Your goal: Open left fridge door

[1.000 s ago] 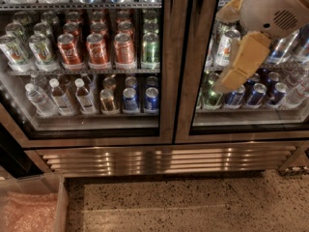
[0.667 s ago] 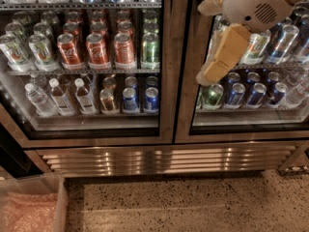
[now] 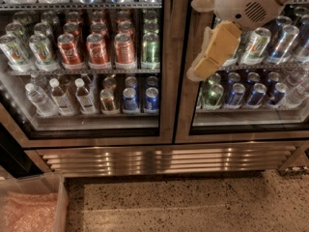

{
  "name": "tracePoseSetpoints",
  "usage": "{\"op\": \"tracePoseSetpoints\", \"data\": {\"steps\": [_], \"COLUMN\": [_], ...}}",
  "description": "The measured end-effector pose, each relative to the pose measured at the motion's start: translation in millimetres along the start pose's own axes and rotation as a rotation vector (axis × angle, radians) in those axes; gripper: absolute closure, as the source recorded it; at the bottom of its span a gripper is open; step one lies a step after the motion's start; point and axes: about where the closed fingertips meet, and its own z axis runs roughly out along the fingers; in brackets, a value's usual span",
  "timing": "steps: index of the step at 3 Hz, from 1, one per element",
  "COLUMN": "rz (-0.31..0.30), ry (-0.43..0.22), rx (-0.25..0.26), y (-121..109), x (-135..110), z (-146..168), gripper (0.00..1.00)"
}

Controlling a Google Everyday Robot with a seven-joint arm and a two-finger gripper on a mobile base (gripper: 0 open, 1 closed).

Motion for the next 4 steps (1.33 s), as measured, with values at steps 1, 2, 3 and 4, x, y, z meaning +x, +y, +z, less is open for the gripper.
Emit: {"op": "tracePoseSetpoints", "data": {"steps": [1, 2, 3, 4], "rz": [-0.081, -0.081, -0.119, -0.137], "ry": [-0.034, -0.034, -0.005, 0.073], "rx": [0.038, 0.038, 0.064, 0.169], "y": [-16, -16, -31, -61], "x": [-34, -34, -39, -34], "z": [11, 11, 7, -15], "gripper": [0.00, 0.00, 0.00, 0.00]}}
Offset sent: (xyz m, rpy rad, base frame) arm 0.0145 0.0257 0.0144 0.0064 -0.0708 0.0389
